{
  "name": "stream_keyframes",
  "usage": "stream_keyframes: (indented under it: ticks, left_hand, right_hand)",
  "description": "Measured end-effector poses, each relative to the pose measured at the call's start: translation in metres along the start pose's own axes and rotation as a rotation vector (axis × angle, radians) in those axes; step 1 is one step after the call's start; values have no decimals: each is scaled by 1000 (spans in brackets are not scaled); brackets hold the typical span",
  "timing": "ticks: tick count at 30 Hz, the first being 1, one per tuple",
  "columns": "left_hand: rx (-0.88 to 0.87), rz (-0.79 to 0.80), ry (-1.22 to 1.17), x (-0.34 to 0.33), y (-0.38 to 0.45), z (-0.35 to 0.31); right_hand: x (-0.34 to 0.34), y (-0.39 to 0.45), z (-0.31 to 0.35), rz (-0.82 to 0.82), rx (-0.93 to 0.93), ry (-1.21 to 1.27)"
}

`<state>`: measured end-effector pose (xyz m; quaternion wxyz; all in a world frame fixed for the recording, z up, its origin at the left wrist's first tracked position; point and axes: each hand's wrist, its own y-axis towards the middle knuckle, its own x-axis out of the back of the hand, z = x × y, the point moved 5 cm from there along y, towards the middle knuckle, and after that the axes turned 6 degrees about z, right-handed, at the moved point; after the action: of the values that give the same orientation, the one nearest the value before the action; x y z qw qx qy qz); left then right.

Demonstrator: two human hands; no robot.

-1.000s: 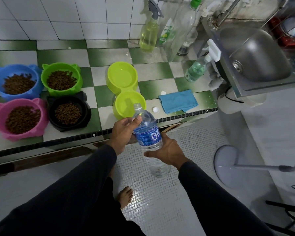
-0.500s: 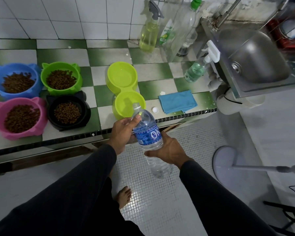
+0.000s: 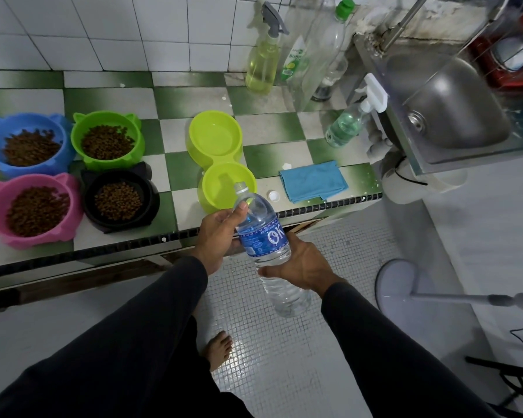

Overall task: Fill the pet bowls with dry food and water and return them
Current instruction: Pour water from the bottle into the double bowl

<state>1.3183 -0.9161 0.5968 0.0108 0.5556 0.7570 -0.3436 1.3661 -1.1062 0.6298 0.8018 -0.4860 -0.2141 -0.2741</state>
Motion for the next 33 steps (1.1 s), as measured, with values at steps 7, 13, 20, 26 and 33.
stream_keyframes:
  ticks: [7,13,20,26,33]
  left_hand:
    - [10,6,-6,-2,0,1]
    - [29,12,-28,-5,-4,-1]
    - [57,-6,-35,-6,-6,0]
    - [60,-4,-28,-6,-6,0]
    - [56,1,-24,-5,-5,1]
  right_hand:
    - [4,-2,2,9,10,-30]
    - [7,-5,2,-4,29,-45]
    - [5,-7,2,15,44,-66]
    - [3,-5,0,11,32,-77]
    - [2,-3,-2,14,32,-78]
